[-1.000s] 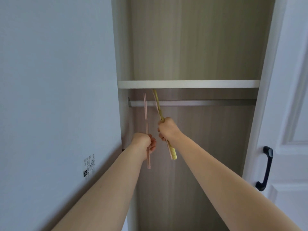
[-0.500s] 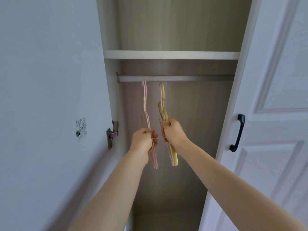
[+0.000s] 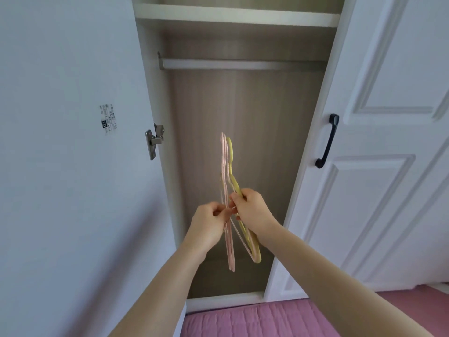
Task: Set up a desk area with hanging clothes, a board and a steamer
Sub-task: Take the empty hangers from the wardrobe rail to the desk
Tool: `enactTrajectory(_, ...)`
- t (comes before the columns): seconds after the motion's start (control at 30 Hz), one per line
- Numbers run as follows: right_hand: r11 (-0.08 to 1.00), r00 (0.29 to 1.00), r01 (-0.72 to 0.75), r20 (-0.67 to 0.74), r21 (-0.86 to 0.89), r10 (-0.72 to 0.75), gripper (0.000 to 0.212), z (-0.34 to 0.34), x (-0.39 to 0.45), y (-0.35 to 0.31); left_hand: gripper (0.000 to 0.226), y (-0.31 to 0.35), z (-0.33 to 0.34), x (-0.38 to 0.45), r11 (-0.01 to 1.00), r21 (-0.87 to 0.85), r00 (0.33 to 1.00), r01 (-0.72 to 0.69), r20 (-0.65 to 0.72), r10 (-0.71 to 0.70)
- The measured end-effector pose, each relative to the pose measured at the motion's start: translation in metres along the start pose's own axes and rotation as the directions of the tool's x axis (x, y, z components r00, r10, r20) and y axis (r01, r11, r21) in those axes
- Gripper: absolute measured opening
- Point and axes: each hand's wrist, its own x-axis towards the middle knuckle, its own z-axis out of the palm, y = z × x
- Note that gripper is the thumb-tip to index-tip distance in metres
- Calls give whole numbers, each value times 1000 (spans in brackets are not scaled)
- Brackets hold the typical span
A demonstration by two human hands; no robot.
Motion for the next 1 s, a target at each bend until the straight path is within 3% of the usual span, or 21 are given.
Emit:
enactTrajectory(0.17, 1000, 1000, -14, 6, 5, 14, 25, 4, -34, 11, 20, -8, -4, -26, 999, 32, 993, -23, 115, 19)
enactTrajectory(0.37, 967, 994, -111, 22, 231, 109, 28, 15, -77, 3, 18, -5, -19, -62, 996, 29, 973, -82, 220, 74)
enactTrajectory(0.43, 960, 990, -130, -12, 247, 137, 27, 25, -94, -2, 21, -9, -27, -75, 993, 33, 970, -110, 222, 100)
enactTrajectory(0.6, 989, 984, -108, -134, 101, 121, 28, 61, -133, -16, 28, -26, -59, -106, 992, 19, 971, -121, 211, 114)
enactTrajectory(0.73, 980, 963, -118, -221, 160, 152, 27, 85, -165, -24, 32, -32, -80, -135, 983, 26, 957, -183, 233, 172)
enactTrajectory(0.9, 956, 915, -183, -317, 227, 251, 26, 89, -203, -28, 14, -31, -103, -172, 945, 45, 916, -324, 266, 301)
enactTrajectory(1.0, 942, 885, -189, -368, 276, 285, 24, 88, -220, -29, 15, -26, -117, -186, 907, 16, 877, -422, 262, 403)
